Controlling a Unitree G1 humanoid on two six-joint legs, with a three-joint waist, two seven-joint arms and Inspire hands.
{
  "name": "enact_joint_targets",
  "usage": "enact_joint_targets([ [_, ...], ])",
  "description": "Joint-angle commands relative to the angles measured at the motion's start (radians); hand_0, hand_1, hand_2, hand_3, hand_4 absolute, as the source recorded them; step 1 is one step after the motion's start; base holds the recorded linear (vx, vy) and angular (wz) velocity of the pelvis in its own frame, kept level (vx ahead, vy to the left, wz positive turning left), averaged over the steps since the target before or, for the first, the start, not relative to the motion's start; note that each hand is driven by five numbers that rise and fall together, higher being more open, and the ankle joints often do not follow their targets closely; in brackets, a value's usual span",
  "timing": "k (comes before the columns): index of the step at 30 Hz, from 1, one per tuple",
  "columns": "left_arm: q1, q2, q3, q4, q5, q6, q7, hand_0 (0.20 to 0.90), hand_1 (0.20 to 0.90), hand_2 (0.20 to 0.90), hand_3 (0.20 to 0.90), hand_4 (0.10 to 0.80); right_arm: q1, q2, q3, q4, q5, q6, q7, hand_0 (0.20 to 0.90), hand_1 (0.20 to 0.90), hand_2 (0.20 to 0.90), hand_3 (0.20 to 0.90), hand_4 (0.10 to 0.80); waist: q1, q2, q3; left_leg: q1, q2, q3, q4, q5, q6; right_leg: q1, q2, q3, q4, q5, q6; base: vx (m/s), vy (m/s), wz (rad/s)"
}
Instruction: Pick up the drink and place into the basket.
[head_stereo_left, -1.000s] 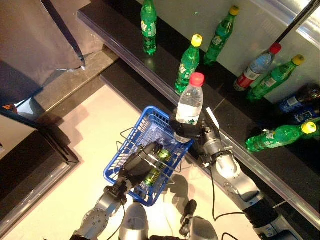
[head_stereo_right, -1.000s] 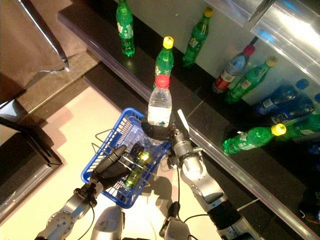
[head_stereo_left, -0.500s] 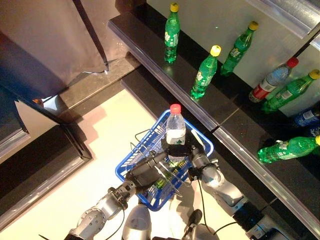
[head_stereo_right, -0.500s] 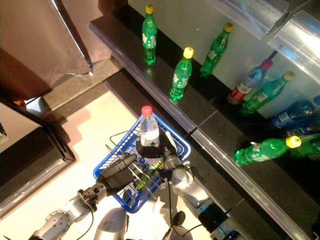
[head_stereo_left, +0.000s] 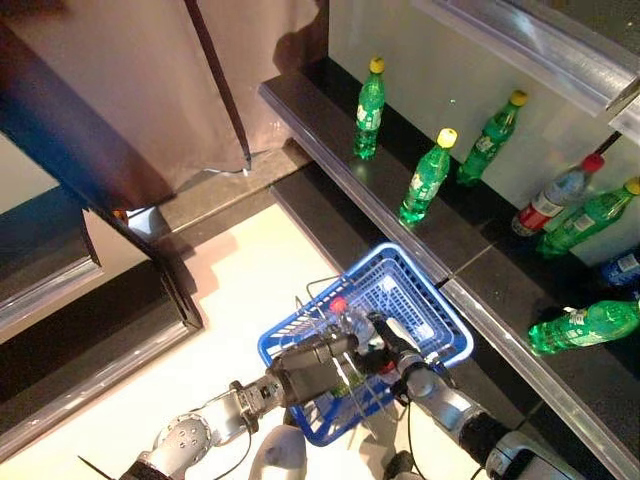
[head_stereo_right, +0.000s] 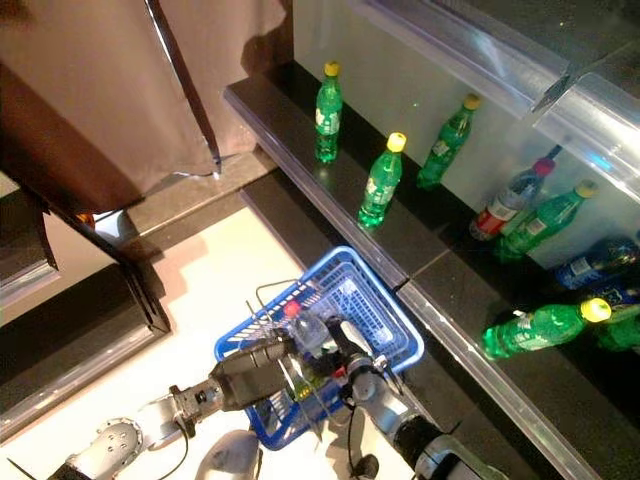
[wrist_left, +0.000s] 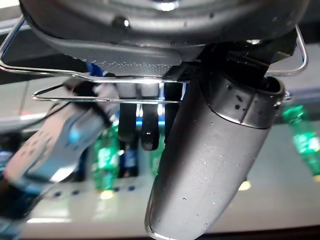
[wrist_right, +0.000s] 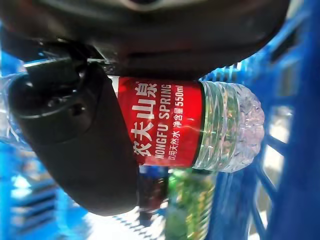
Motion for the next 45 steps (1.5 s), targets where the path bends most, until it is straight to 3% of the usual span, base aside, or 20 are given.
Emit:
enact_joint_targets([
  [1, -0.110, -0.177, -0.145, -0.370, -0.170, 0.079, -0.313, 0.300, 0.300, 0.300, 0.200, 0.100, -0.166, 0.055, 0.105, 0.073, -0.239, 0.027, 0.099, 0.300, 0.300, 0.300, 0.200, 0.100, 0.041, 0.024, -0.211, 0.002, 0.036, 0.045, -0.068, 0.035, 0.014, -0.033, -0.062, -0.020, 0.082, 0.017, 0.041, -0.002, -0.038, 0.01],
  [6, -0.118, -0.216, -0.196, -0.363, -0.181, 0.124, -0.271, 0.300, 0.300, 0.300, 0.200, 0.100, -0.244, 0.066, 0.167, 0.132, -0.378, 0.074, 0.184, 0.300, 0.300, 0.300, 0.200, 0.100, 0.055, 0.018, -0.204, -0.006, 0.034, 0.035, -0.068, 0.038, 0.016, -0.038, -0.065, -0.019, 0.084, 0.022, 0.044, 0.009, -0.017, 0.02],
  [10, -0.128, -0.269, -0.250, -0.362, -0.298, 0.228, -0.245, 0.300, 0.300, 0.300, 0.200, 0.100, -0.313, 0.113, 0.215, 0.207, -0.543, 0.104, 0.298, 0.300, 0.300, 0.300, 0.200, 0.100, 0.070, 0.017, -0.200, -0.010, 0.032, 0.027, -0.068, 0.041, 0.018, -0.040, -0.068, -0.024, 0.089, 0.023, 0.045, 0.033, -0.017, 0.13],
  [15, -0.155, -0.326, -0.308, -0.366, -0.295, 0.207, -0.204, 0.300, 0.300, 0.300, 0.200, 0.100, -0.371, 0.168, 0.253, 0.276, -0.631, 0.183, 0.419, 0.300, 0.300, 0.300, 0.200, 0.100, 0.086, 0.020, -0.181, -0.032, 0.025, 0.009, -0.068, 0.048, 0.021, -0.059, -0.072, -0.033, 0.096, 0.029, 0.047, -0.002, -0.017, 0.12],
  [22, -0.174, -0.338, -0.314, -0.380, -0.284, 0.199, -0.207, 0.300, 0.300, 0.300, 0.200, 0.100, -0.383, 0.188, 0.261, 0.354, -0.683, 0.237, 0.496, 0.300, 0.300, 0.300, 0.200, 0.100, 0.101, 0.034, -0.153, -0.065, 0.013, -0.012, -0.068, 0.061, 0.027, -0.079, -0.078, -0.045, 0.097, 0.038, 0.045, -0.038, 0.015, 0.06],
  [23, -0.175, -0.338, -0.316, -0.386, -0.288, 0.198, -0.202, 0.300, 0.300, 0.300, 0.200, 0.100, -0.378, 0.192, 0.259, 0.365, -0.671, 0.243, 0.490, 0.345, 0.345, 0.345, 0.252, 0.152, 0.104, 0.034, -0.152, -0.067, 0.012, -0.014, -0.068, 0.061, 0.027, -0.079, -0.080, -0.048, 0.096, 0.039, 0.046, 0.020, 0.009, 0.04],
  [24, -0.173, -0.336, -0.318, -0.391, -0.293, 0.195, -0.200, 0.300, 0.300, 0.300, 0.200, 0.100, -0.373, 0.194, 0.259, 0.371, -0.656, 0.248, 0.484, 0.448, 0.448, 0.448, 0.373, 0.273, 0.106, 0.033, -0.153, -0.067, 0.011, -0.015, -0.068, 0.061, 0.028, -0.078, -0.081, -0.050, 0.096, 0.040, 0.047, 0.027, 0.005, 0.11],
  [25, -0.172, -0.332, -0.315, -0.396, -0.299, 0.193, -0.196, 0.300, 0.300, 0.300, 0.200, 0.100, -0.368, 0.193, 0.259, 0.373, -0.650, 0.247, 0.476, 0.801, 0.801, 0.801, 0.785, 0.685, 0.107, 0.032, -0.153, -0.066, 0.011, -0.016, -0.068, 0.061, 0.028, -0.077, -0.081, -0.051, 0.097, 0.041, 0.047, 0.026, 0.003, 0.18],
  [26, -0.174, -0.328, -0.310, -0.402, -0.312, 0.190, -0.188, 0.300, 0.300, 0.300, 0.200, 0.100, -0.363, 0.192, 0.259, 0.370, -0.643, 0.249, 0.468, 0.900, 0.900, 0.900, 0.900, 0.800, 0.106, 0.031, -0.154, -0.065, 0.012, -0.016, -0.068, 0.061, 0.028, -0.077, -0.081, -0.050, 0.097, 0.041, 0.048, 0.017, 0.000, 0.18],
  [37, -0.172, -0.298, -0.265, -0.457, -0.394, 0.068, -0.105, 0.300, 0.300, 0.300, 0.200, 0.100, -0.348, 0.139, 0.241, 0.279, -0.467, 0.232, 0.348, 0.900, 0.900, 0.900, 0.900, 0.800, 0.081, 0.015, -0.164, -0.046, 0.032, 0.001, -0.068, 0.061, 0.018, -0.068, -0.065, -0.027, 0.084, 0.037, 0.046, 0.004, -0.001, -0.01],
  [42, -0.166, -0.270, -0.178, -0.456, -0.399, -0.048, -0.054, 0.300, 0.300, 0.300, 0.200, 0.100, -0.343, 0.089, 0.196, 0.183, -0.357, 0.190, 0.271, 0.900, 0.900, 0.900, 0.900, 0.800, 0.064, 0.006, -0.182, -0.024, 0.046, 0.020, -0.068, 0.056, 0.011, -0.052, -0.057, -0.019, 0.078, 0.031, 0.041, 0.007, 0.001, -0.13],
  [45, -0.122, -0.248, -0.089, -0.454, -0.408, -0.086, -0.018, 0.300, 0.300, 0.300, 0.200, 0.100, -0.290, 0.008, 0.155, -0.039, -0.354, 0.254, 0.279, 0.900, 0.900, 0.900, 0.900, 0.800, 0.044, 0.001, -0.192, -0.008, 0.055, 0.033, -0.068, 0.052, 0.005, -0.041, -0.050, -0.012, 0.073, 0.026, 0.038, -0.014, 0.003, -0.06],
])
